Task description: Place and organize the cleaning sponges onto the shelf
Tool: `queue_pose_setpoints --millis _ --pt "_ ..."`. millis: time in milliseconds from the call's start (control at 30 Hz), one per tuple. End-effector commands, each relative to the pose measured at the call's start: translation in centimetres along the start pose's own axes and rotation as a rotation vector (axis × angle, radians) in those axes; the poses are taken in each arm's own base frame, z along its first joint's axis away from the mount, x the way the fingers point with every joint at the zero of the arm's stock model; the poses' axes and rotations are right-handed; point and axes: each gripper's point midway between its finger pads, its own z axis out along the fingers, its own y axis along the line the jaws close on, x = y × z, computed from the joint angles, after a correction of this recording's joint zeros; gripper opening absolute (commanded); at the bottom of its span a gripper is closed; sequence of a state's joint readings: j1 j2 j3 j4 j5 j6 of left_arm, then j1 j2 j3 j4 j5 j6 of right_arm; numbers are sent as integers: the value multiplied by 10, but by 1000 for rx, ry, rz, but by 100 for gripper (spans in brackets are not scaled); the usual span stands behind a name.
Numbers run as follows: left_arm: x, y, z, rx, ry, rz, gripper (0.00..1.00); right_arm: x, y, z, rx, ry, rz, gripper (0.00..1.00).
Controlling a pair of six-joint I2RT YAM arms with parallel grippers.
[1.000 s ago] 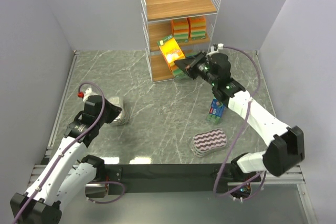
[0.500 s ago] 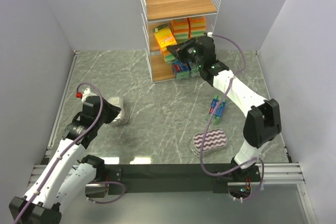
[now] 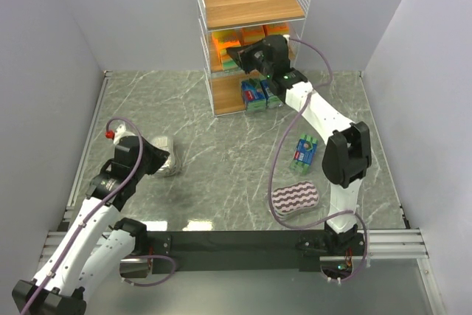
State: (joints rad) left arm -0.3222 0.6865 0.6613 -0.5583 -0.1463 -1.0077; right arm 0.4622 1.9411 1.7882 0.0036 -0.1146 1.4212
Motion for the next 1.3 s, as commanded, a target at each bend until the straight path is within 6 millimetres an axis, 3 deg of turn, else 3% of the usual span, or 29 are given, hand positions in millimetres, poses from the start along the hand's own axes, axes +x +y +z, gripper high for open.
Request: queue_pose_setpoints --millis 0,67,100,167,300,833,1067,1133,1267 --pt "0 -3 -2 22 -1 0 1 -15 28 5 -46 -68 4 0" --pt "1 -2 -1 18 -1 0 1 -18 38 8 -63 -63 -3 0" --pt "0 -2 -1 18 -4 1 1 -15 30 21 -43 -35 -15 0" --pt "0 -2 -1 18 -4 3 1 -16 34 22 -51 -32 -17 0" --pt "1 0 0 12 0 5 1 -18 20 31 -29 -34 -18 0" --pt "2 0 0 11 2 3 1 -46 12 32 -17 -77 -36 0" --pt "1 1 -1 11 -1 1 1 -47 16 38 -42 -61 -47 0" --pt "1 1 -2 9 -2 3 1 -46 16 40 -43 -55 -53 5" --pt "0 1 -3 10 -8 2 1 -44 20 37 -52 -45 -74 29"
